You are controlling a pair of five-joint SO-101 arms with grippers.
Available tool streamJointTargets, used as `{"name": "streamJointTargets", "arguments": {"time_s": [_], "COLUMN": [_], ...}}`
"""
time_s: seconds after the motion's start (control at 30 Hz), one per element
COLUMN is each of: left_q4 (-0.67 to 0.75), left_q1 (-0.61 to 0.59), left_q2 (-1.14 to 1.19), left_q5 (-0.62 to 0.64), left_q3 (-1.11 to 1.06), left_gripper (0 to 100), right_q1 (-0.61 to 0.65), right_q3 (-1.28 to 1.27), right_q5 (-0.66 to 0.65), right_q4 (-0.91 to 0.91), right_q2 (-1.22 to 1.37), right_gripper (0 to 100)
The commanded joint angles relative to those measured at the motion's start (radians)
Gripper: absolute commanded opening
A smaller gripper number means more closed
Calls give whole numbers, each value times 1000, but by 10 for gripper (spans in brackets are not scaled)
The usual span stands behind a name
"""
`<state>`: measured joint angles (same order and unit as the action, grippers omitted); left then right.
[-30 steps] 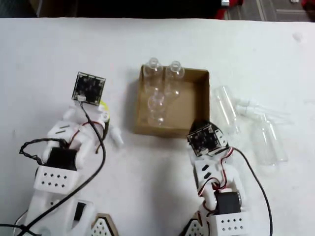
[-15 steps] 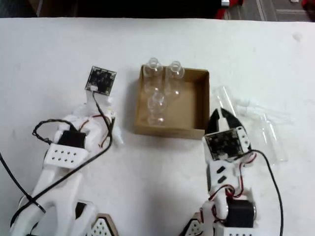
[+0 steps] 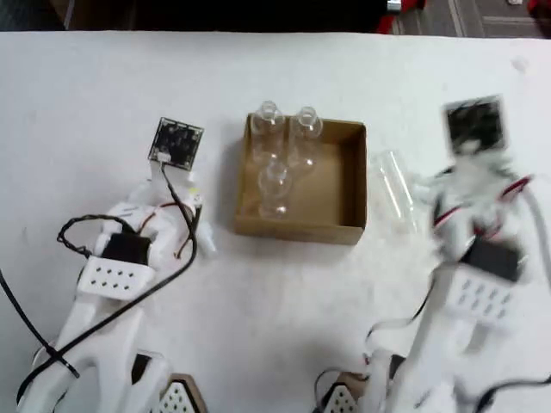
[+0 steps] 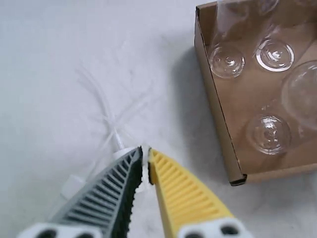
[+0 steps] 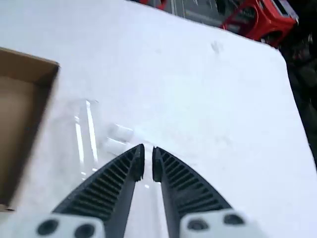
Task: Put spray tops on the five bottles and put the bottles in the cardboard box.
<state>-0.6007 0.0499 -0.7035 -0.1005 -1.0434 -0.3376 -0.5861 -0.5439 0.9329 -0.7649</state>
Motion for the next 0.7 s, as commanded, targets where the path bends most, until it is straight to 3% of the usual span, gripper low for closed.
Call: {"name": "streamJointTargets", "arguments": {"time_s": [0.0, 0.23, 0.43, 0.67], "left_q4": [57, 57, 60, 94], "left_q1": [10, 10, 7, 10], "left_q2": [-35, -35, -35, -33], "left_q5": [-8, -9, -9, -11], "left_q3": [-3, -3, -5, -8], "left_gripper": [24, 24, 24, 24], "right_q1": [-147, -168, -116, -96], "right_q3": [242, 298, 299, 370], "right_q5": [-132, -201, -206, -238], "right_q4": [25, 19, 4, -24], "right_q2": [283, 479, 559, 759], "right_gripper": [22, 29, 179, 173]}}
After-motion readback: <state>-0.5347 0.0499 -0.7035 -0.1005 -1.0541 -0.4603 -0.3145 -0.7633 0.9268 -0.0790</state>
